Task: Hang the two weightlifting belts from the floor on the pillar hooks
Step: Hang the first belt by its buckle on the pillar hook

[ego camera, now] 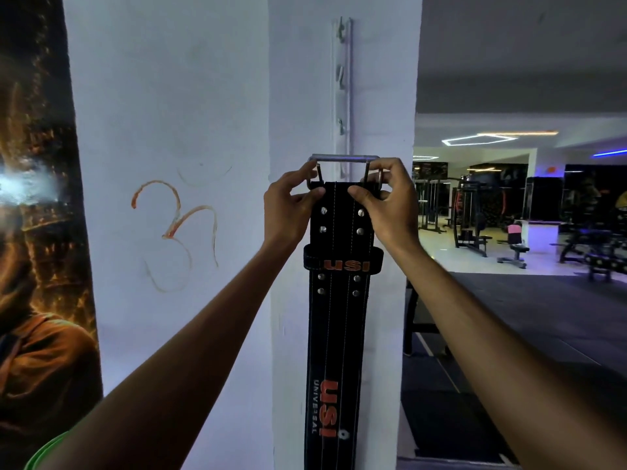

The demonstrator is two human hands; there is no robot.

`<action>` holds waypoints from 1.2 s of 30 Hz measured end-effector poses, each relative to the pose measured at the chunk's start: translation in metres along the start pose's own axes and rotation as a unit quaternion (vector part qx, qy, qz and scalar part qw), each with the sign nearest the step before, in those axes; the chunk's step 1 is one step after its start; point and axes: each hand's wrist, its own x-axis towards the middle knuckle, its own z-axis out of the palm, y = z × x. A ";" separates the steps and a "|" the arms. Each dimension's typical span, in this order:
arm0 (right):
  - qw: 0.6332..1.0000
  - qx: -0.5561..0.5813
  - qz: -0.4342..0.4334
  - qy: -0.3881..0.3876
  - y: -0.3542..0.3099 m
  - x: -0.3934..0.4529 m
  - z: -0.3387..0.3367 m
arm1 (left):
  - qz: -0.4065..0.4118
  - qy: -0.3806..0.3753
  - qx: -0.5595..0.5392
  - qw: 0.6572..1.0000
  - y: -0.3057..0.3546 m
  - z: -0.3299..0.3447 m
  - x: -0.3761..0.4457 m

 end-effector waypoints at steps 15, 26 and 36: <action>0.999 0.028 -0.007 -0.013 0.059 0.019 0.010 | -0.025 -0.015 -0.028 0.999 -0.042 0.022 0.011; 0.999 0.027 -0.010 -0.021 0.060 0.019 0.016 | -0.022 0.021 -0.010 0.999 -0.046 0.026 0.007; 1.000 -0.012 -0.020 0.008 0.055 0.017 0.015 | -0.055 -0.039 -0.017 0.998 -0.048 0.012 0.014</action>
